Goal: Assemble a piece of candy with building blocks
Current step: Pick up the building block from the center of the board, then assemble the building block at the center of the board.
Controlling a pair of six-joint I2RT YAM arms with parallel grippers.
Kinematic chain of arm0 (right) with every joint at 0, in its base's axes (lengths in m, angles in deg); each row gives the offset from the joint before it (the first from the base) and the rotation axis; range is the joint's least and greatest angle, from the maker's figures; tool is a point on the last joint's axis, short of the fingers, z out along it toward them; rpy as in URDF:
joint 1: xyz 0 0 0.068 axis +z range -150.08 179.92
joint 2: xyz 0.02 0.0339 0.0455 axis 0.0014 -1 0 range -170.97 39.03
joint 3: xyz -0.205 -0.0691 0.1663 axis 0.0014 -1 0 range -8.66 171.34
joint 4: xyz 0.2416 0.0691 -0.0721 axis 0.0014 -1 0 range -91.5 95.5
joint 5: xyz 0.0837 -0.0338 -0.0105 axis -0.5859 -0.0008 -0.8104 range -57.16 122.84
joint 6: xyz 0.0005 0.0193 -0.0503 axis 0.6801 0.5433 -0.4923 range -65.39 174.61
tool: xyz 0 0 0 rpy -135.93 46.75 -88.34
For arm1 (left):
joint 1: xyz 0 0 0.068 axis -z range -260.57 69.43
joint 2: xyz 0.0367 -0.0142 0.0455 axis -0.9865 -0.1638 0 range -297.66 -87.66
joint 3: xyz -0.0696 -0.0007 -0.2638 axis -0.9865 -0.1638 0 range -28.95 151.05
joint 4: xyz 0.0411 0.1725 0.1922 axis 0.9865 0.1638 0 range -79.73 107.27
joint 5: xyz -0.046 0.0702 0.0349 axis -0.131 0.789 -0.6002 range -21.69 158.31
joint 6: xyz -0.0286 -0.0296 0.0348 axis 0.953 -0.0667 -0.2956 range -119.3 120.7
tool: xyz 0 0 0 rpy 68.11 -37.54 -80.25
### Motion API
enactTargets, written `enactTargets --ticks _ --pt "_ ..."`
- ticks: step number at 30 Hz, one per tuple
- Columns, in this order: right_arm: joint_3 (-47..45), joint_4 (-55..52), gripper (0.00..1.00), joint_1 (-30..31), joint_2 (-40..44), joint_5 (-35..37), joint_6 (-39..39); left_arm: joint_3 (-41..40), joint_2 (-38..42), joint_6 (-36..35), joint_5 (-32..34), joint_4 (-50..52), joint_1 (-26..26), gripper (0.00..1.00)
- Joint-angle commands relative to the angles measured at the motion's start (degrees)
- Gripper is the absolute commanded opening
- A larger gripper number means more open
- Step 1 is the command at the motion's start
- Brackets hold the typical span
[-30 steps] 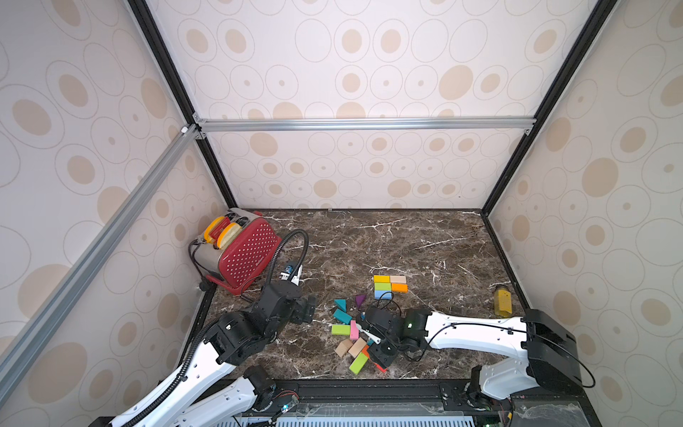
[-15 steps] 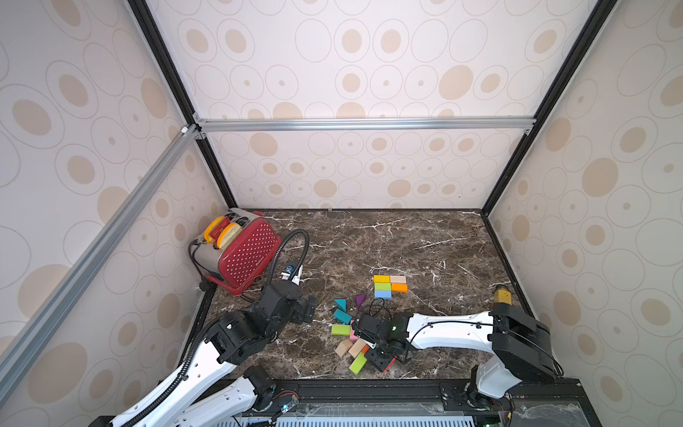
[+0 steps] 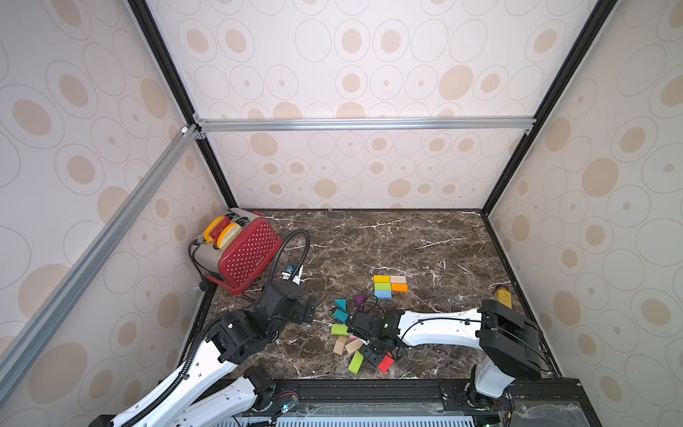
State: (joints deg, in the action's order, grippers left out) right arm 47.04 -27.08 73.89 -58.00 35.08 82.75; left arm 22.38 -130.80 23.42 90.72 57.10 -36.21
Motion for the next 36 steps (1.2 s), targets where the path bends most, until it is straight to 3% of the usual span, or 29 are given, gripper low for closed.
enactTargets --ticks 1,9,14,17,20,25,29,36 --pt "0.8 -0.8 0.31 0.2 1.3 1.1 -0.8 0.7 0.2 -0.1 0.6 0.2 -0.3 0.98" --pt "5.9 -3.6 0.29 -2.6 8.6 2.3 -3.7 0.6 0.4 -0.1 0.9 0.2 -0.3 0.98" --pt "4.4 -4.8 0.27 -10.8 14.6 2.6 -3.8 0.6 0.3 -0.1 0.8 0.2 -0.3 0.98" --pt "0.7 -3.5 0.27 -19.8 17.5 -0.7 -2.9 0.7 0.3 -0.1 0.7 0.2 -0.3 0.98" --pt "-2.6 -0.2 0.27 -26.0 18.8 -2.0 -8.9 0.6 0.5 -0.1 0.6 0.1 -0.3 0.98" --pt "-1.5 -1.4 0.25 -29.9 14.4 3.9 -23.9 0.5 0.6 0.0 0.6 0.2 -0.2 0.98" --pt "-0.8 -1.1 0.26 -34.6 10.6 -0.4 -31.0 0.5 0.6 0.0 0.4 0.1 -0.3 0.98" --pt "1.7 -2.7 0.26 -36.2 5.3 -0.1 -46.5 0.5 0.7 -0.1 0.2 0.0 -0.3 0.98"
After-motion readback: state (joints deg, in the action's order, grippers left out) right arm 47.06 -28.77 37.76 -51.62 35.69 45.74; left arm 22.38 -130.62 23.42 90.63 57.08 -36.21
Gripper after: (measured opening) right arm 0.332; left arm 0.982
